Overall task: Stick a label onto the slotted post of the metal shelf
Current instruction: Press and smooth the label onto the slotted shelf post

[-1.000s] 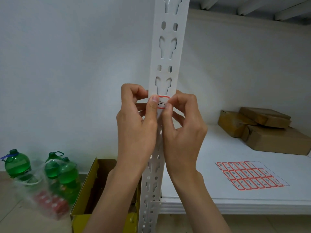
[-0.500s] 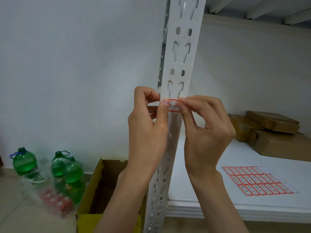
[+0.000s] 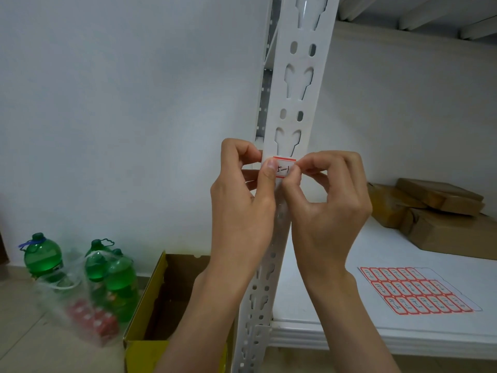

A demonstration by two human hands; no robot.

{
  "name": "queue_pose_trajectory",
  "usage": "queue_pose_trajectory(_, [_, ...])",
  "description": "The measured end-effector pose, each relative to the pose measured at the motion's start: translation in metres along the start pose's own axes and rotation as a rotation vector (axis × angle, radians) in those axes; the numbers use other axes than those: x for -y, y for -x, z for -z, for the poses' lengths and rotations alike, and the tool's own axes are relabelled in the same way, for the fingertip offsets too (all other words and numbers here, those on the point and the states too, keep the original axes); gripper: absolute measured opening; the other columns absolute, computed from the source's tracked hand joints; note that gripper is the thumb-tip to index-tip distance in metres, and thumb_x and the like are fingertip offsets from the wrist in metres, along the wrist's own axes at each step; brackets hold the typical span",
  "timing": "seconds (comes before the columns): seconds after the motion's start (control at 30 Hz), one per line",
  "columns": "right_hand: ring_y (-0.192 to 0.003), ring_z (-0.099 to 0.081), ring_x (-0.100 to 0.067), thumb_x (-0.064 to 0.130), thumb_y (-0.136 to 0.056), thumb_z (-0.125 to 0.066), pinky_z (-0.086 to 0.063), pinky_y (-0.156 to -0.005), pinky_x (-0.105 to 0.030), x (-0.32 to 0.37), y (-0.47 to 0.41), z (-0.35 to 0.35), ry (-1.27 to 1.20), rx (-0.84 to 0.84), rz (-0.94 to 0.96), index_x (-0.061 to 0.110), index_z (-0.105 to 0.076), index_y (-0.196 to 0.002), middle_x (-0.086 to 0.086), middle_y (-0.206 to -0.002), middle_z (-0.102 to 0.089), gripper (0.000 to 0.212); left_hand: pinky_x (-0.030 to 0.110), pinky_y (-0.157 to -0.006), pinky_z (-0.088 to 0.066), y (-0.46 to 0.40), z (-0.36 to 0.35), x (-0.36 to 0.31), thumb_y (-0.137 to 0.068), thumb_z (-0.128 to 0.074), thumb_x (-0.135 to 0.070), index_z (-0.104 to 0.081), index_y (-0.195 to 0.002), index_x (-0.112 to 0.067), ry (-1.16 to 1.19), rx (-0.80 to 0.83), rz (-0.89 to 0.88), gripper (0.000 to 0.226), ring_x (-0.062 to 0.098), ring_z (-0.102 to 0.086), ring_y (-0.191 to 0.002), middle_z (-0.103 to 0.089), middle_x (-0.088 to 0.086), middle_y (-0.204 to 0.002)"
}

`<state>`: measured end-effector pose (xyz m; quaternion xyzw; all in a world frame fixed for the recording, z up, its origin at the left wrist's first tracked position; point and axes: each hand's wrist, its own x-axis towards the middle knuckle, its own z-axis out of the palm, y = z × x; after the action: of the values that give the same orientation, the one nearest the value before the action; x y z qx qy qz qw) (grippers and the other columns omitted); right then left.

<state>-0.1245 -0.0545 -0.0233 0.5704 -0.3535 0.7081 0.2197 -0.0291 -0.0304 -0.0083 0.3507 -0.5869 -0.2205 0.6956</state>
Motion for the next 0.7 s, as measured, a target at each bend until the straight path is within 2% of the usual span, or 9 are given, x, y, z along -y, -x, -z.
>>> queue_pose_trajectory(0.07, [-0.083, -0.055, 0.001, 0.006, -0.086, -0.072, -0.047, -0.08, -0.008, 0.003, -0.002, 0.0, -0.045, 0.022, -0.059, 0.009, -0.066, -0.086, 0.007, -0.091, -0.054, 0.007, 0.003, -0.067, -0.048, 0.0, -0.001, 0.0, -0.099, -0.058, -0.025, -0.047, -0.109, -0.022, 0.014, -0.009, 0.003, 0.016, -0.003, -0.062, -0.098, -0.062, -0.01, -0.106])
queue_pose_trajectory(0.13, [-0.086, -0.061, -0.005, 0.009, -0.087, -0.065, -0.051, -0.078, -0.013, 0.008, -0.006, 0.001, -0.199, 0.046, -0.245, 0.02, -0.058, -0.09, 0.009, -0.089, -0.058, 0.013, 0.005, -0.07, -0.05, 0.0, -0.001, -0.002, -0.099, -0.058, -0.026, -0.047, -0.117, -0.025, 0.037, -0.002, 0.02, 0.021, 0.004, -0.066, -0.094, -0.063, -0.011, -0.112])
queue_pose_trajectory(0.2, [-0.092, -0.064, -0.007, 0.009, -0.091, -0.057, -0.053, -0.076, -0.016, 0.014, -0.01, 0.003, -0.422, 0.102, -0.476, 0.023, -0.054, -0.101, 0.009, -0.096, -0.061, 0.018, 0.005, -0.075, -0.051, -0.002, -0.001, -0.002, -0.1, -0.056, -0.026, -0.049, -0.124, -0.027, 0.059, 0.026, 0.044, 0.026, 0.007, -0.067, -0.097, -0.066, -0.011, -0.116])
queue_pose_trajectory(0.3, [-0.096, -0.067, -0.001, 0.006, -0.101, -0.045, -0.054, -0.076, -0.016, 0.02, -0.016, 0.004, -0.622, 0.303, -0.705, 0.019, -0.055, -0.122, 0.008, -0.109, -0.068, 0.027, 0.007, -0.08, -0.051, -0.005, -0.002, -0.001, -0.101, -0.054, -0.022, -0.055, -0.126, -0.025, 0.091, 0.045, 0.065, 0.025, 0.006, -0.066, -0.103, -0.069, -0.009, -0.119])
queue_pose_trajectory(0.4, [-0.086, -0.07, -0.001, 0.011, -0.101, -0.042, -0.058, -0.069, -0.018, 0.026, -0.017, 0.002, -0.672, 0.44, -0.798, 0.022, -0.064, -0.11, 0.013, -0.095, -0.074, 0.026, 0.006, -0.079, -0.05, -0.005, -0.002, 0.001, -0.101, -0.055, -0.02, -0.057, -0.127, -0.024, 0.103, 0.035, 0.066, 0.026, 0.005, -0.066, -0.104, -0.069, -0.008, -0.119])
queue_pose_trajectory(0.53, [-0.075, -0.068, 0.004, 0.017, -0.101, -0.043, -0.053, -0.058, -0.013, 0.027, -0.019, 0.0, -0.682, 0.459, -0.851, 0.019, -0.062, -0.103, 0.017, -0.084, -0.072, 0.019, 0.005, -0.08, -0.049, -0.004, -0.004, 0.002, -0.101, -0.054, -0.023, -0.055, -0.13, -0.023, 0.087, 0.036, 0.058, 0.029, 0.006, -0.066, -0.104, -0.068, -0.007, -0.122])
queue_pose_trajectory(0.7, [-0.071, -0.067, 0.002, 0.02, -0.1, -0.042, -0.052, -0.055, -0.015, 0.026, -0.019, -0.003, -0.68, 0.459, -0.877, 0.019, -0.061, -0.101, 0.01, -0.087, -0.071, 0.02, 0.004, -0.082, -0.049, -0.003, -0.005, 0.003, -0.102, -0.053, -0.024, -0.054, -0.132, -0.023, 0.072, 0.033, 0.05, 0.03, 0.007, -0.066, -0.106, -0.067, -0.006, -0.123])
